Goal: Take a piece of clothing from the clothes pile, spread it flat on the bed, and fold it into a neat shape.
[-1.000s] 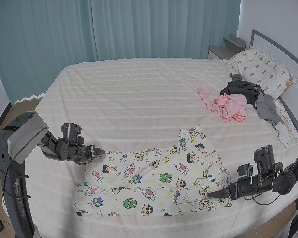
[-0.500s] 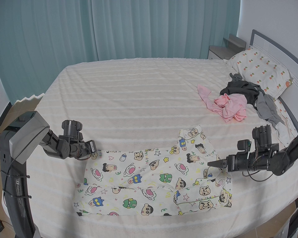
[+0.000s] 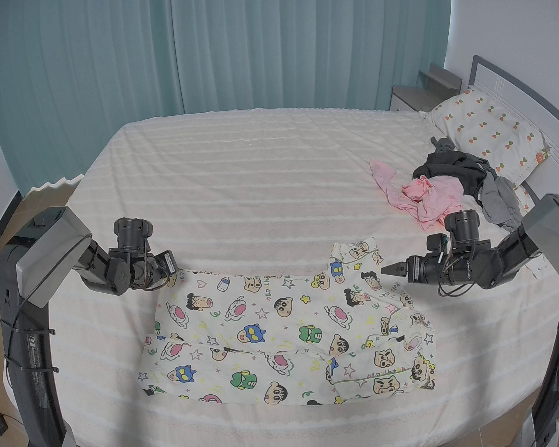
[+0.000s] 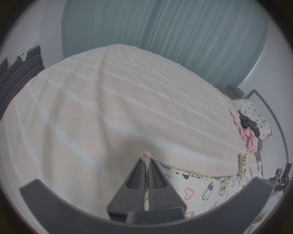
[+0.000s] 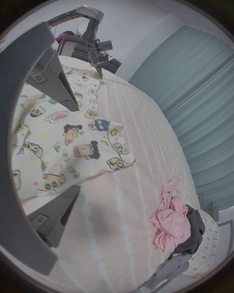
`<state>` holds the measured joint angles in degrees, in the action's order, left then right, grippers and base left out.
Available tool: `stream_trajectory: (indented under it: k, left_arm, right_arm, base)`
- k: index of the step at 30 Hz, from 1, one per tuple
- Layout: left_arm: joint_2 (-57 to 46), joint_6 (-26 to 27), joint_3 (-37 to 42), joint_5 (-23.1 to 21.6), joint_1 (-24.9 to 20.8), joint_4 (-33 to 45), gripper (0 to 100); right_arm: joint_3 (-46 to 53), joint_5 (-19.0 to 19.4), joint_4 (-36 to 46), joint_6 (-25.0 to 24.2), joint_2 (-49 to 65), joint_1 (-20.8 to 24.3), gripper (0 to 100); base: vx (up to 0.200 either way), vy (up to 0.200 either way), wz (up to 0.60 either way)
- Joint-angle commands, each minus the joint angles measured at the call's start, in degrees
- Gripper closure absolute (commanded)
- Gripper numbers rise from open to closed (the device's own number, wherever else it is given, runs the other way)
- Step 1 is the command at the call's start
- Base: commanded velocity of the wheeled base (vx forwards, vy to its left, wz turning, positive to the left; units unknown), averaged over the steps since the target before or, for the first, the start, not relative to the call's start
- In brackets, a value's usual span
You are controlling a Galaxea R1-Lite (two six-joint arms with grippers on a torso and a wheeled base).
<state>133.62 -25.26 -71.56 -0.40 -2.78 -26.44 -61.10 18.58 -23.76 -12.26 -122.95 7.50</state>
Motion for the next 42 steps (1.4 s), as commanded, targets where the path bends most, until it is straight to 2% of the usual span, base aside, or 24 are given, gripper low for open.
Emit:
stream_trajectory:
  k: [1, 6, 11, 20, 23, 24, 32, 37, 40, 42]
  left_arm:
    - [-0.5, -0.3, -0.9, 1.7, 0.1, -0.1, 100]
    - [-0.9, -0.2, -0.9, 1.9, 0.1, 0.0, 100]
    - [-1.7, -0.2, -0.7, 1.9, 0.0, 0.4, 100]
    - [-1.4, -0.2, -0.4, 1.8, 0.0, 0.4, 100]
    - [-1.5, -0.2, -0.3, 1.8, 0.1, 0.4, 100]
    - [-1.5, -0.2, -0.3, 1.8, 0.1, 0.4, 100]
    - [-2.0, -0.1, -0.3, 1.8, 0.1, 0.5, 100]
    - [-2.0, 0.0, -0.3, 2.1, -0.2, 0.2, 100]
    - [-2.0, 0.1, -0.3, 6.0, -0.4, -0.4, 100]
    - [-2.0, 0.1, -0.4, 6.8, -0.4, -0.6, 100]
  right_arm:
    - [-8.8, -0.7, 1.5, 0.1, -11.1, 0.2, 0]
    - [-14.7, -0.7, 4.1, 0.1, -13.9, 1.0, 0]
    - [-24.6, -0.6, 10.5, 0.0, -17.7, 1.4, 0]
    - [-31.2, -0.2, 11.1, 0.0, -22.8, 2.7, 0]
    - [-35.3, -0.2, 13.9, -0.1, -24.7, 3.1, 0]
    - [-36.4, -0.2, 15.5, -0.1, -25.1, 3.1, 100]
    - [-39.4, -0.5, 16.0, -4.3, -25.6, 3.0, 100]
    - [-37.1, -0.5, 12.3, -5.1, -23.3, 1.8, 100]
    - [-33.1, -0.5, 6.4, -7.1, -21.3, 1.4, 100]
    - [-32.2, -0.4, 4.9, -7.5, -20.9, 1.2, 100]
  base:
    - [0.000, 0.000, 0.00]
    - [0.000, 0.000, 0.00]
    - [0.000, 0.000, 0.00]
    - [0.000, 0.000, 0.00]
    - [0.000, 0.000, 0.00]
    - [0.000, 0.000, 0.00]
    - [0.000, 0.000, 0.00]
    - [0.000, 0.000, 0.00]
    - [0.000, 0.000, 0.00]
    - [0.000, 0.000, 0.00]
